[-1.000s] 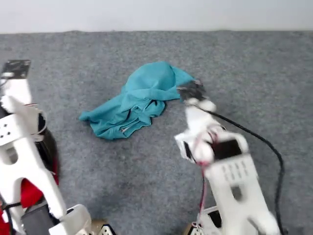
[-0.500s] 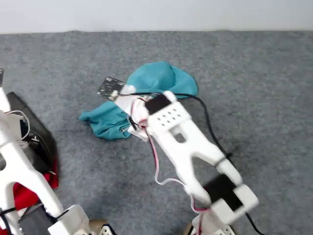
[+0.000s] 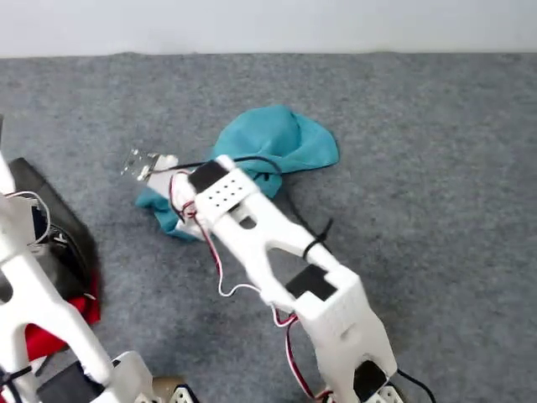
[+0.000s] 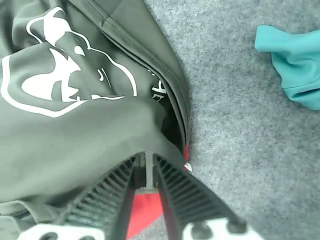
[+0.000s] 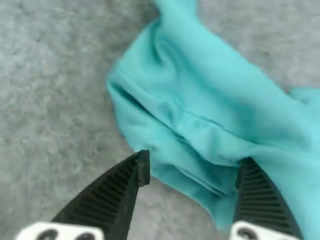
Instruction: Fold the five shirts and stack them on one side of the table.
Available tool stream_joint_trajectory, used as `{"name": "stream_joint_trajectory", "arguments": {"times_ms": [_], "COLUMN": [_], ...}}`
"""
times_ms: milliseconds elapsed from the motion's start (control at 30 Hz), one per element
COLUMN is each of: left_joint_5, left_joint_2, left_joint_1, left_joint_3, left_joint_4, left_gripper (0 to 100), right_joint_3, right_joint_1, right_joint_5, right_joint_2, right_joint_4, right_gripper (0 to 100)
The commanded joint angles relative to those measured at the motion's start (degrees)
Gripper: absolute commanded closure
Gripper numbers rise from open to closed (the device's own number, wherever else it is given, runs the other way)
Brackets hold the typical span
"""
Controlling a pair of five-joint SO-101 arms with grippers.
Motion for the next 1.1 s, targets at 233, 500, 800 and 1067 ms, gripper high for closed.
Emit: {"name": "stream_joint_trajectory", "arguments": {"times_ms": [233, 500, 800, 1067], "left_joint_5": [-0.09, -0.09, -0.09, -0.09], "left_joint_2": [-2.02, -2.02, -2.02, -2.46], "left_joint_1": [-0.26, -0.26, -0.18, 0.00], "left_joint_3": [-1.71, -1.71, -1.71, -1.71], "left_joint_4": [0.44, 0.09, 0.35, 0.44], "left_gripper": [97, 97, 97, 97], "right_joint_3": [-3.16, -7.30, -19.52, -19.69], "right_joint_1": [-2.59, -1.71, 2.59, 11.47], "right_joint_5": [0.18, 0.44, 0.62, 0.62], "right_joint_2": [7.08, 8.66, 5.32, -3.03], "right_joint_4": [0.57, 2.15, 24.48, 32.66], "right_gripper": [72.5, 96.5, 99.0, 99.0]}}
